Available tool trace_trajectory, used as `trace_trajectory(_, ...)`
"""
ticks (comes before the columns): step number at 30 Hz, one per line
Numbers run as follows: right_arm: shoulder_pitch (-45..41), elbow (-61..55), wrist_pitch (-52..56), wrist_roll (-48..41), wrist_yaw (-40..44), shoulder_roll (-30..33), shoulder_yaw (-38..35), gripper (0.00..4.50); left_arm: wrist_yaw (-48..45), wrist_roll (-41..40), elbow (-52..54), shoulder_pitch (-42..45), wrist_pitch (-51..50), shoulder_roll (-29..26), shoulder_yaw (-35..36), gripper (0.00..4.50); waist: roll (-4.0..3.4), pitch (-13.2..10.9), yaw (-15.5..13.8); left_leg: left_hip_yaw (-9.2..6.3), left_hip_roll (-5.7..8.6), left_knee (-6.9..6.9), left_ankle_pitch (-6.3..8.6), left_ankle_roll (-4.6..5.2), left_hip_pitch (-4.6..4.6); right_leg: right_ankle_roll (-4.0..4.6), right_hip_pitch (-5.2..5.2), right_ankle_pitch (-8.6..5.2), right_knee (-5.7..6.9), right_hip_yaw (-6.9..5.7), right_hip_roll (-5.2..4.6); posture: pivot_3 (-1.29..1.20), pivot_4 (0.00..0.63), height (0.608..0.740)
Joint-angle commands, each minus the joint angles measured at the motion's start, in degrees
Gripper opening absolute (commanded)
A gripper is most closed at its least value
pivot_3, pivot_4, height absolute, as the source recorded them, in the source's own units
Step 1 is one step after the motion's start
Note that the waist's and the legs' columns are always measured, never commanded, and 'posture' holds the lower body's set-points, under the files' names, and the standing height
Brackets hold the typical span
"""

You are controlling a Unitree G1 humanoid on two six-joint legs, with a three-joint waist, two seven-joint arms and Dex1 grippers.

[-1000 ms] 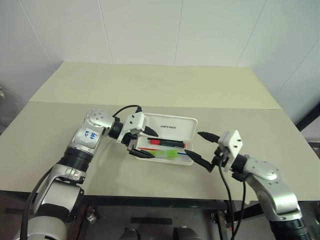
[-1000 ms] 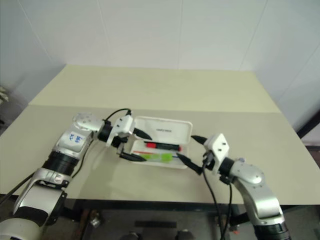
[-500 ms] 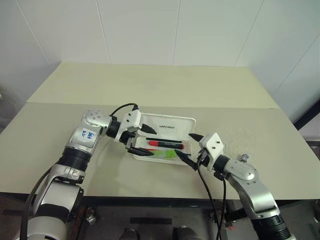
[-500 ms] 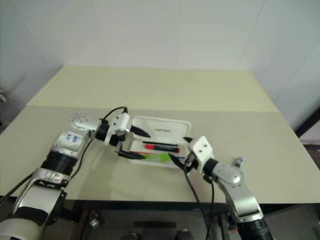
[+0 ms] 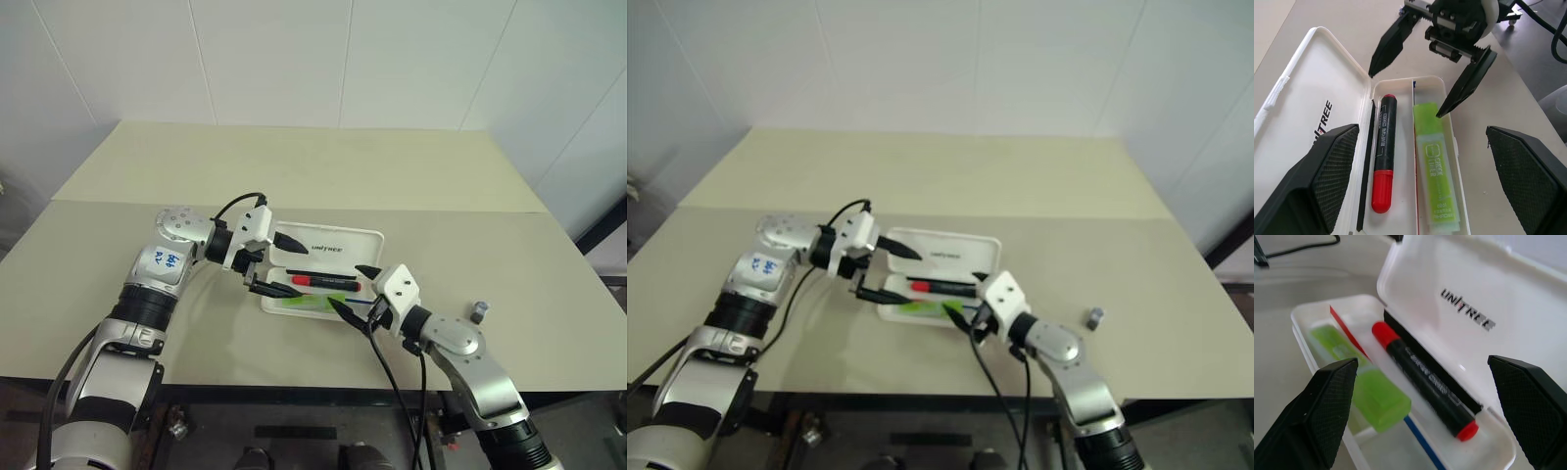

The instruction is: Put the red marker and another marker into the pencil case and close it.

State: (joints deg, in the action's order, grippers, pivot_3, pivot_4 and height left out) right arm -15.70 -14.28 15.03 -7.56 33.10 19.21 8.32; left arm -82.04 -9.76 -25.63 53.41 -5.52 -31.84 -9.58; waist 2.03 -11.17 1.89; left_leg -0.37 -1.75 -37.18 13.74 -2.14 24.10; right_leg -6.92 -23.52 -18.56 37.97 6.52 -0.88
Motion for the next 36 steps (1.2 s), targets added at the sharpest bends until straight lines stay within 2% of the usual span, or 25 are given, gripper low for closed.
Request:
trace_trajectory(1, -0.78, -5.71, 0.37, -3.47, 0.54, 0.94, -3.48, 4.5, -0.31, -2.03, 1.29, 0.71, 0.7, -0.41, 2.0, 4.46, 0.0, 0.0, -0.03, 0.0, 0.0, 0.0, 0.0, 0.0, 0.0, 0.0, 0.0, 0.0, 0.0, 0.0, 0.0, 0.0, 0.15, 0.74)
trace_trajectory(8, -0.91, -2.24, 0.96, 0.56, -2.04, 2.58, -3.19, 4.5, -0.52, -3.09, 0.84, 0.85, 1.3, 0.11, 2.37, 4.46, 0.0, 0.0, -0.05, 0.0, 0.0, -0.01, 0.0, 0.0, 0.0, 0.0, 0.0, 0.0, 0.0, 0.0, 0.0, 0.0, 0.15, 0.74)
trace_trajectory(15, -1.64, 0.78, 0.52, 3.69, -3.81, 1.04, -0.79, 4.5, -2.94, -6.48, -0.09, 0.95, 1.87, -1.04, 5.16, 4.46, 0.0, 0.0, 0.22, 0.01, 0.0, 0.01, 0.0, 0.0, 0.0, 0.0, -0.02, 0.0, 0.0, 0.01, 0.01, 0.0, 0.15, 0.74)
trace_trajectory(27, -2.11, -1.24, 1.2, 3.7, -2.71, -2.05, 3.53, 4.5, -2.06, -4.68, -6.14, 2.47, 6.45, -3.67, 6.53, 4.46, 0.0, 0.0, 0.18, 0.0, 0.0, 0.01, 0.0, 0.0, 0.01, 0.0, -0.01, 0.0, -0.02, -0.01, 0.0, 0.0, 0.15, 0.74)
trace_trajectory(36, 0.26, -7.47, 3.16, -0.18, -2.66, 0.59, -3.48, 4.5, -2.07, -5.6, -4.47, 0.93, 6.47, -3.9, 6.91, 4.46, 0.0, 0.0, 0.01, -0.01, -0.01, 0.02, 0.0, 0.0, 0.02, 0.0, -0.01, 0.0, -0.03, -0.01, -0.01, 0.0, 0.15, 0.74)
